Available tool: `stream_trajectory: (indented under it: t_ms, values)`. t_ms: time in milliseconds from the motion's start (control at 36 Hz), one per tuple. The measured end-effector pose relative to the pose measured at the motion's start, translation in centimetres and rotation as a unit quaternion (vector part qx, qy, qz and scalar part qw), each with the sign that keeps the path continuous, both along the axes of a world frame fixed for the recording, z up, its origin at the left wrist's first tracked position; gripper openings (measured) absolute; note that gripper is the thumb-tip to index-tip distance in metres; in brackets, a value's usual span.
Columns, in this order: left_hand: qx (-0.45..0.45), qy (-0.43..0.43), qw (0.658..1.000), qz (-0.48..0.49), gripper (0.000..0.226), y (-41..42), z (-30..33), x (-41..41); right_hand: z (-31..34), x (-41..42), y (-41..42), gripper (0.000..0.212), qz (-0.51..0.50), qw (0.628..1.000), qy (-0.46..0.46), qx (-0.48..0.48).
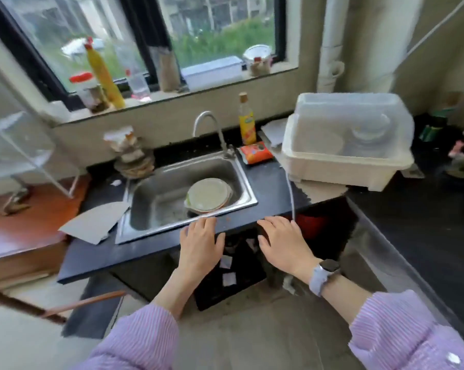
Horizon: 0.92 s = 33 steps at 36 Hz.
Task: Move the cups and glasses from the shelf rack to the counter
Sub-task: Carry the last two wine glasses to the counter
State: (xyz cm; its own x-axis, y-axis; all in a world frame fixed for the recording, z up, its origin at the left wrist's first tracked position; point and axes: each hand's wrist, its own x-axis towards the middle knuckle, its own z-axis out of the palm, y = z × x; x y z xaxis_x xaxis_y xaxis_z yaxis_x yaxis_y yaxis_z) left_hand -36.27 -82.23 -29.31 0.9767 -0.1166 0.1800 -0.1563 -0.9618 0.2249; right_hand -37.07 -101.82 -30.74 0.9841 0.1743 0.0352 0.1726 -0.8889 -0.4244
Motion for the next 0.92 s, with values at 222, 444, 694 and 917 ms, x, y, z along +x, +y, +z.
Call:
stream_trajectory:
  t_ms: [222,444,694,917]
  values:
    - [-0.039,-0.042,0.979,0.196,0.04,20.4,3.1,-2.9,3.3,3.3,21.2,0.041,0.2,0.977,-0.068,0.007]
    - [-0.069,-0.08,0.943,0.317,0.039,34.0,4.1,-3.0,4.8,7.3,36.3,0.038,0.316,0.945,-0.088,0.018]
    - [-0.085,-0.1,0.922,0.365,0.039,47.0,6.2,4.7,5.9,16.6,51.5,0.041,0.37,0.924,-0.075,0.062]
    - [-0.138,-0.118,0.908,0.378,0.038,56.1,7.5,11.8,6.6,23.9,62.1,0.041,0.375,0.917,-0.074,0.114]
